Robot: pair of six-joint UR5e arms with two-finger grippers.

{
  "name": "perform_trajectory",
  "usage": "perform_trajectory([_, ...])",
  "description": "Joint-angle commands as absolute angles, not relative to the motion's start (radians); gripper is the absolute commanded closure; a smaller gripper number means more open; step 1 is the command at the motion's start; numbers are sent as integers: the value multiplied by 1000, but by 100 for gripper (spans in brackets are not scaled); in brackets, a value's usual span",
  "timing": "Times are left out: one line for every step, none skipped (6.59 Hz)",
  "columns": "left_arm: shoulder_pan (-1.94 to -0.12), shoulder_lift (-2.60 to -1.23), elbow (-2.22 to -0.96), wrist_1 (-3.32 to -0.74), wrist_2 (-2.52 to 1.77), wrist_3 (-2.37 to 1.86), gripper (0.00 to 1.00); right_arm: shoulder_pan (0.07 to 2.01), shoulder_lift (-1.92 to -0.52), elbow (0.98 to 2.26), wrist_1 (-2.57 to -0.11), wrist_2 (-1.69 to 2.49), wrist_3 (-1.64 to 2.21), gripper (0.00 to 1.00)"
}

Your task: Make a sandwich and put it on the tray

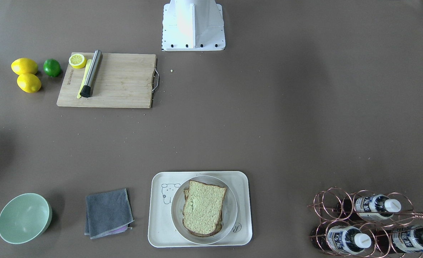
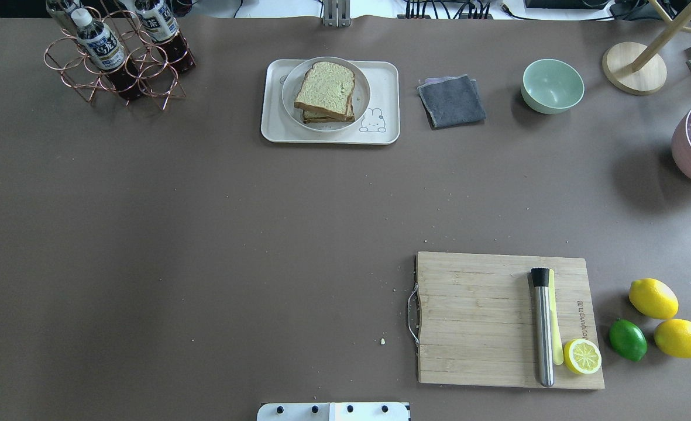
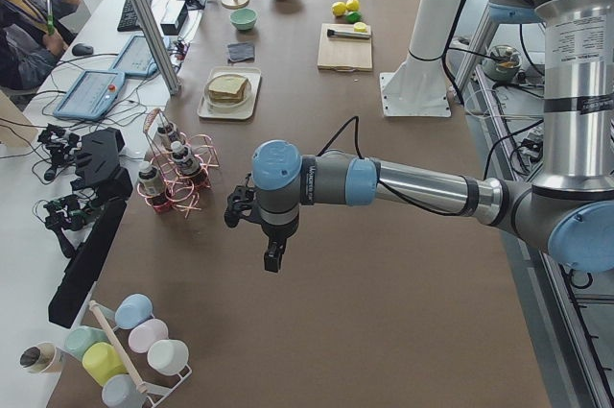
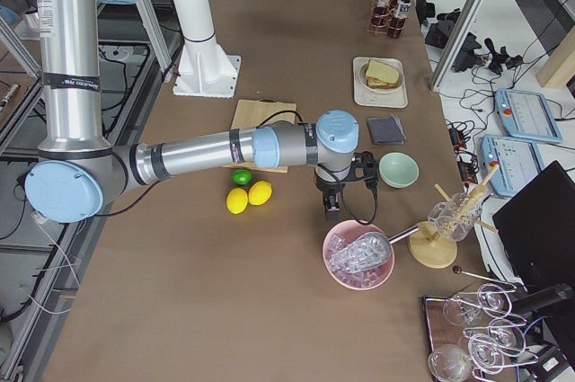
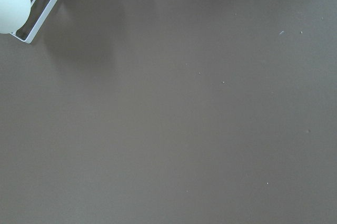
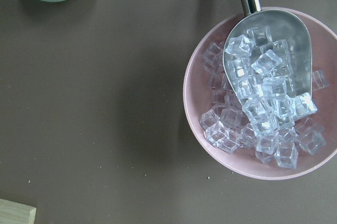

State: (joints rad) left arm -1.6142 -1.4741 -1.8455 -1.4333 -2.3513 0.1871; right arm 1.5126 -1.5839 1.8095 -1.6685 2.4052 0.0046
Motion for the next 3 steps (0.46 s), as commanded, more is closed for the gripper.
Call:
perform_trajectory([-1615,-1474,-1848,-1436,-2350,186,2,1513,-1582,1809,-1667,2405,5,0])
perform_trajectory([-1615,-1471,-1842,-1436,-2350,187,2,1513,-1580,1809,-1669,2405,5,0])
perform_trajectory([-1614,-1474,-1842,-1434,-2350,186,2,1513,-1580,1809,-1669,2405,5,0])
